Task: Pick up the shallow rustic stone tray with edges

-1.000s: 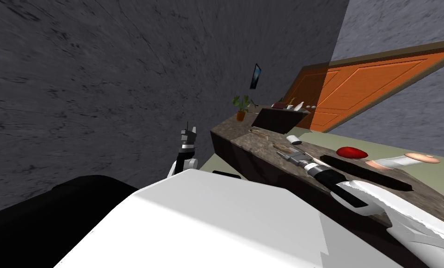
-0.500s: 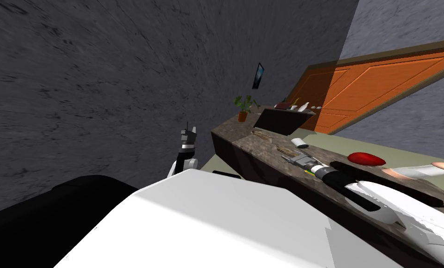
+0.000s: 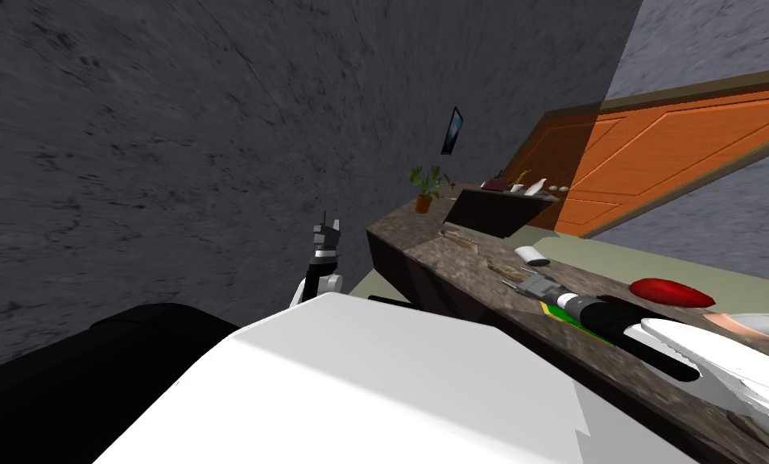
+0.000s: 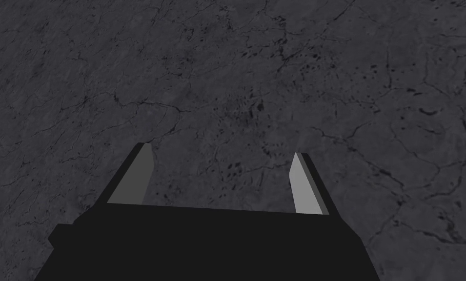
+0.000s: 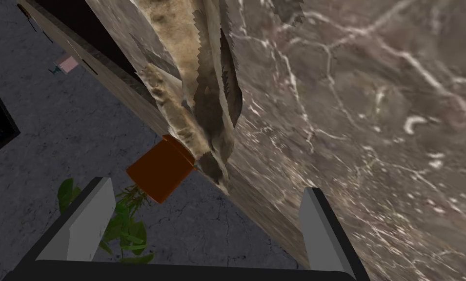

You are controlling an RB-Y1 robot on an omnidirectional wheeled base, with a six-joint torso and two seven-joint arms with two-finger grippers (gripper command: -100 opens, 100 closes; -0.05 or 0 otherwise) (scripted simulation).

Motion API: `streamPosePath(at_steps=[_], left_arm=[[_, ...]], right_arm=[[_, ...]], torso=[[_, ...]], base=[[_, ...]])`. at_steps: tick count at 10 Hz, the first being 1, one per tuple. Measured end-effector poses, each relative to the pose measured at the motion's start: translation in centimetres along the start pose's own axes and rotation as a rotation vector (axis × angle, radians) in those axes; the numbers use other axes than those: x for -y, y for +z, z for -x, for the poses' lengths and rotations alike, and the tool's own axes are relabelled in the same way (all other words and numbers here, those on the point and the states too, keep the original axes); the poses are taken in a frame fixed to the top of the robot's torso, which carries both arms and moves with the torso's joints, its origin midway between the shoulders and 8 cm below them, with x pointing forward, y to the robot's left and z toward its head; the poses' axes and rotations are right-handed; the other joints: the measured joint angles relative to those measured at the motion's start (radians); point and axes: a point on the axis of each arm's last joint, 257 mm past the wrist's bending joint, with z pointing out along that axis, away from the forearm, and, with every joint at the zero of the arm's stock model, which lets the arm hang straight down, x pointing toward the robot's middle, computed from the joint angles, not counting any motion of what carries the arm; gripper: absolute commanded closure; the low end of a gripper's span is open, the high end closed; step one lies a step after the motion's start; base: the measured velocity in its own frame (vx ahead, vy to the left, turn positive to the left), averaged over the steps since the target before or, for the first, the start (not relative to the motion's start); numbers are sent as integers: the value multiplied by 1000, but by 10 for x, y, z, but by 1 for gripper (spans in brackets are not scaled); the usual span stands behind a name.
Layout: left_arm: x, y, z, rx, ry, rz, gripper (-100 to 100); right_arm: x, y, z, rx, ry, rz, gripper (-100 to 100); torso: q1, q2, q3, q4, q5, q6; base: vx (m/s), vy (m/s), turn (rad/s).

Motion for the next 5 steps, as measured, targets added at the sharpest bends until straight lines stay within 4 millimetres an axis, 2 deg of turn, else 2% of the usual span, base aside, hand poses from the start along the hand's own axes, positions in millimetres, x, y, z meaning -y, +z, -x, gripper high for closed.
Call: streamPosePath(at_steps=[1,4,5], left_arm=[[0,0,0,0,0,0,0],[0,0,0,0,0,0,0],[0,0,0,0,0,0,0]], right_arm=[[-3,-7,-14,-40,-43,18,-100],[-9,-8,-35,-86,-83,41,-100],[-10,-8,-36,-89,-86,43,0]], torso=[[0,-1,0,0,0,0],[1,4,2,1,0,0],[1,5,3,1,0,0]], base=[[81,0,17],[20,2,8],[0,0,0]])
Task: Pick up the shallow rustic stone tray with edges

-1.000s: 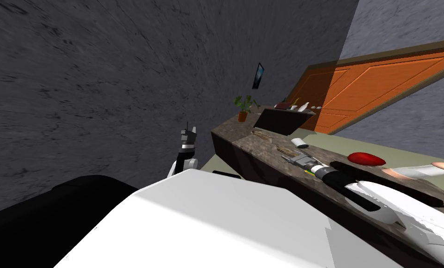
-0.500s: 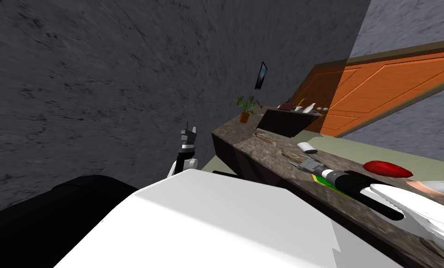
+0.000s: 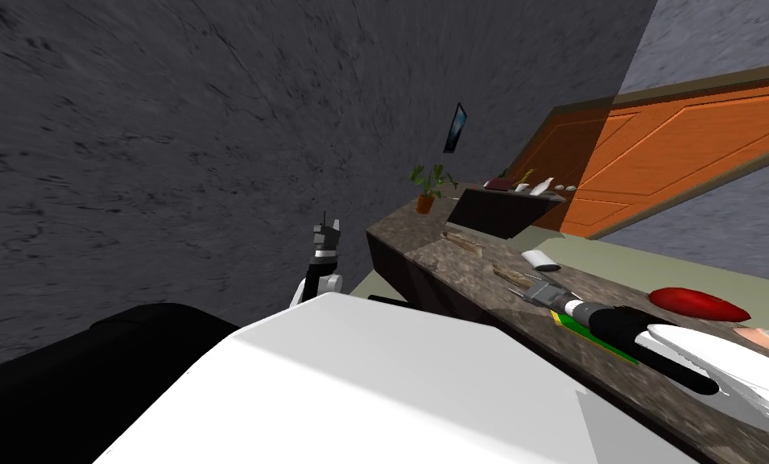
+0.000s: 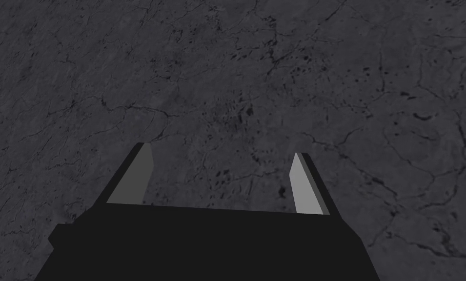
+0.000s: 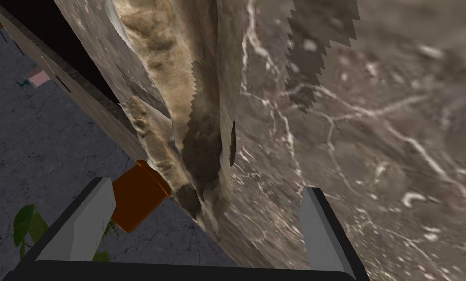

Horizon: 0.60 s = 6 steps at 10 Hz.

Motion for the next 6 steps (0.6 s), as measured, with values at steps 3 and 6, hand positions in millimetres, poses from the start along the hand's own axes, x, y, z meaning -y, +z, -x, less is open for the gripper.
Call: streamPosePath(at_steps=[3,6], left_arm=[[0,0,0,0,0,0,0],[0,0,0,0,0,0,0]], right_arm=[[2,2,-10,-30,28,-16,-100],[8,5,-27,-77,73,-45,-100]], torso=[[-2,7,4,1,-1,-1],[-3,9,5,2,-1,-1]], base=[[-113,-31,295],[-120,-32,215]])
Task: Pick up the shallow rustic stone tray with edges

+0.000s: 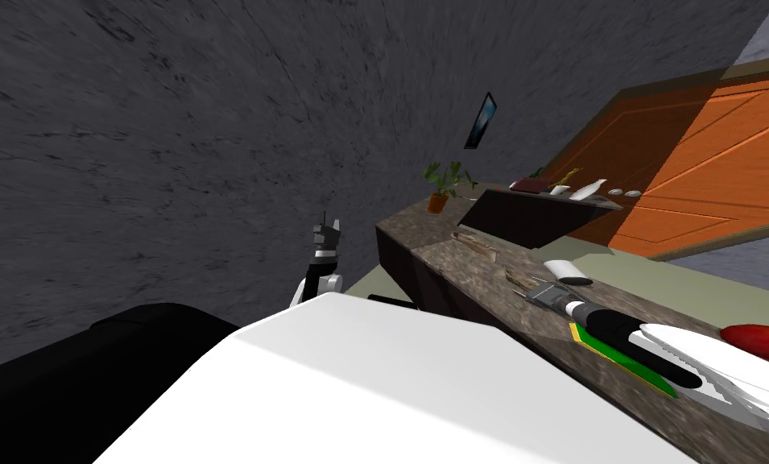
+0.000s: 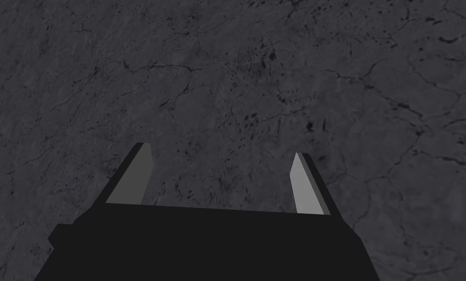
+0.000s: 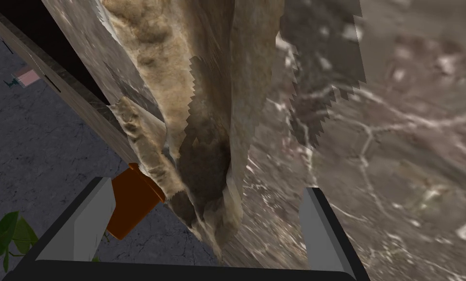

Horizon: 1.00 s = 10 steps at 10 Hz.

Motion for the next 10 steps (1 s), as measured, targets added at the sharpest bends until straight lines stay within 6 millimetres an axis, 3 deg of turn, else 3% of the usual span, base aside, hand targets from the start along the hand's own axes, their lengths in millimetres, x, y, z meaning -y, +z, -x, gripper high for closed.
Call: streamPosePath(at_steps=[1,2,6,7,8,10], left_arm=[[0,0,0,0,0,0,0],[0,0,0,0,0,0,0],[0,0,0,0,0,0,0],[0,0,0,0,0,0,0],[0,0,0,0,0,0,0],[0,0,0,0,0,1,0]], right_arm=[[3,2,-7,-16,16,-12,-100],[3,2,-8,-18,18,-13,100],[3,2,-8,-18,18,-13,100],[3,2,-8,-18,18,-13,0],[3,2,-8,-18,18,-12,100],[1,1,-1,1,1,-1,100]], torso=[[0,0,0,0,0,1],[1,-3,-2,-1,0,2],[2,-8,-4,-2,1,1],[2,-8,-4,-2,1,1],[2,-8,-4,-2,1,1],[3,-12,-7,-3,2,3]], base=[[-50,-10,37],[-9,-2,-8],[-2,1,0],[0,0,0],[79,5,-224],[115,30,-291]])
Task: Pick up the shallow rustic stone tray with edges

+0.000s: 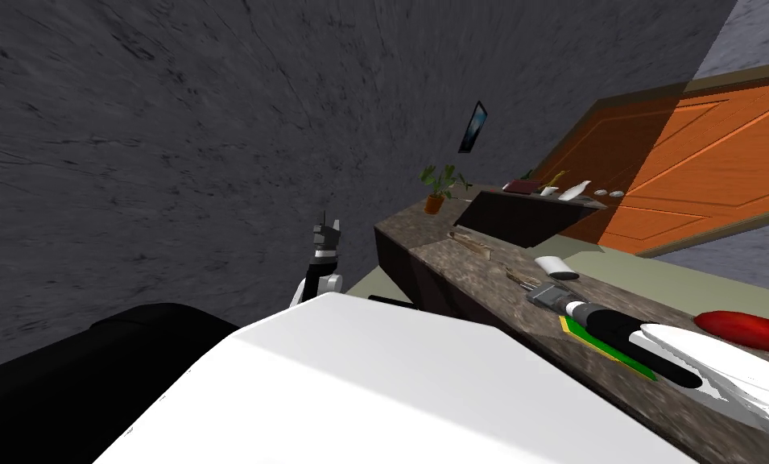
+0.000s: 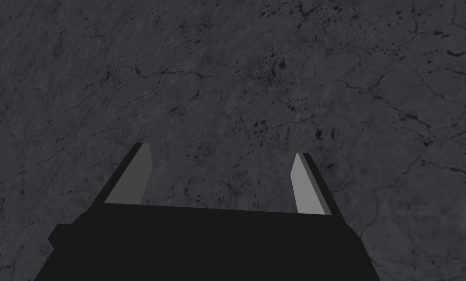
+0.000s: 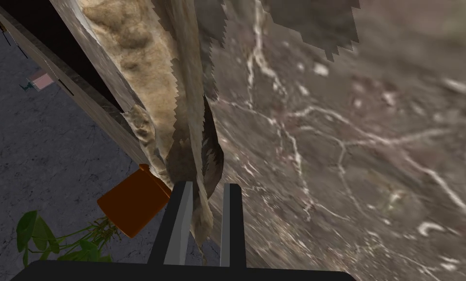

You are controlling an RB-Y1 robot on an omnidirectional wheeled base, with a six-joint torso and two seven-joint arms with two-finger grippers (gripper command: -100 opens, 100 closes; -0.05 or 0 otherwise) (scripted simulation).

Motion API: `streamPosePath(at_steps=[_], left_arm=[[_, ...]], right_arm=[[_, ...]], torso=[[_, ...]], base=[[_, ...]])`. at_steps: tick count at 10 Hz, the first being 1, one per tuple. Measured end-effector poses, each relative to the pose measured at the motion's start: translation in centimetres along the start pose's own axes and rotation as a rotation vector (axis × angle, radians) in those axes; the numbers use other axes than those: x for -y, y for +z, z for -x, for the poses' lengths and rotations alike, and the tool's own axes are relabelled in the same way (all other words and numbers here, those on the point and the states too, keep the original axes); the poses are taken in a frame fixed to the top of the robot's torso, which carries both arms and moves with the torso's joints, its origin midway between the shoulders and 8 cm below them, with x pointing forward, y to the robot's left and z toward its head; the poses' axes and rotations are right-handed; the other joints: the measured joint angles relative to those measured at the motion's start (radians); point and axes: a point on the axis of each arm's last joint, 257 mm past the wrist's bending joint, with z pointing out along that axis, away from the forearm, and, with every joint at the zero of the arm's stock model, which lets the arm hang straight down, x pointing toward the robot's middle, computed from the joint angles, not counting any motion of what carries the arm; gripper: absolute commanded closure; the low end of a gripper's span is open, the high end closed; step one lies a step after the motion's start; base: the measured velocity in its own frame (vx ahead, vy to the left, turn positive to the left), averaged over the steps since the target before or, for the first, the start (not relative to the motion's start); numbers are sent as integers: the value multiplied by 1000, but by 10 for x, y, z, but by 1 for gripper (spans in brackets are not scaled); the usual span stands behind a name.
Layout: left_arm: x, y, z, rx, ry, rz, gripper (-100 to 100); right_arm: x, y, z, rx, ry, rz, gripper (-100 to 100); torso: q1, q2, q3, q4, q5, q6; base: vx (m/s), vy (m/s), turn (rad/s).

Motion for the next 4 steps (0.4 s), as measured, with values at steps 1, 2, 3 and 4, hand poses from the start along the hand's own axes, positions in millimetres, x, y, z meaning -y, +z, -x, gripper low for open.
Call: streamPosePath(at_steps=[1,2,3,4], left_arm=[[0,0,0,0,0,0,0],[0,0,0,0,0,0,0],[0,0,0,0,0,0,0],[0,0,0,0,0,0,0]], right_arm=[[-3,-2,5,16,-16,10,100],[-6,-4,14,37,-37,24,100],[-9,-6,21,60,-55,36,100],[-10,-6,21,62,-60,41,0]], torso=[[2,0,0,0,0,0],[3,-2,-1,0,1,0],[3,-4,-2,0,1,0],[1,-1,-1,0,0,-3]], base=[[154,56,-351],[184,38,-384],[77,19,-92],[10,5,13]])
